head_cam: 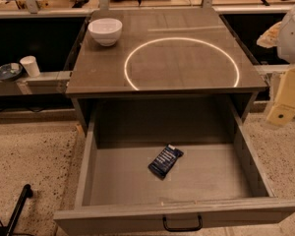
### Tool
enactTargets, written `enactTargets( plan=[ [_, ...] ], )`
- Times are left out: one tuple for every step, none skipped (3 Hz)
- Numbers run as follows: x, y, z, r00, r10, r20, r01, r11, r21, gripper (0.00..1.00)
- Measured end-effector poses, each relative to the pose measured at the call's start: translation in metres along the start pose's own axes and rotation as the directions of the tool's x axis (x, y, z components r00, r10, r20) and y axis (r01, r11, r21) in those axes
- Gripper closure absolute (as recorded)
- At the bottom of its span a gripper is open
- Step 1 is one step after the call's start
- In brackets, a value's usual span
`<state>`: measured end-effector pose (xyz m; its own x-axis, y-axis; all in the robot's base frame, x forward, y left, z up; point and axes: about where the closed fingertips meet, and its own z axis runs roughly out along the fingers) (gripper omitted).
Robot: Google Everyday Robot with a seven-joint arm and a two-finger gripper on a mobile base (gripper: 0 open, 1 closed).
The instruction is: Pick rxbar blueberry from top drawer and place on counter
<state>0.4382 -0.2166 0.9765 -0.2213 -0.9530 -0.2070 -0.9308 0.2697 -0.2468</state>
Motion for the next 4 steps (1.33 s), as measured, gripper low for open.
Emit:
enactTargets(
  plan=[
    [-0.008,0.008,0.041,0.999,0.027,-0.019,-0.027,0.9996,0.006,0.00],
    [-0.008,0.008,0.041,0.999,0.027,-0.019,-0.027,0.9996,0.006,0.00],
    [-0.012,0.006,0.055,0.998,0.060,0.035,-0.060,0.9982,0.003,0.00],
    [-0.024,0.008,0.093,0.977,0.160,0.139,-0.159,0.9871,-0.016,0.00]
  ],
)
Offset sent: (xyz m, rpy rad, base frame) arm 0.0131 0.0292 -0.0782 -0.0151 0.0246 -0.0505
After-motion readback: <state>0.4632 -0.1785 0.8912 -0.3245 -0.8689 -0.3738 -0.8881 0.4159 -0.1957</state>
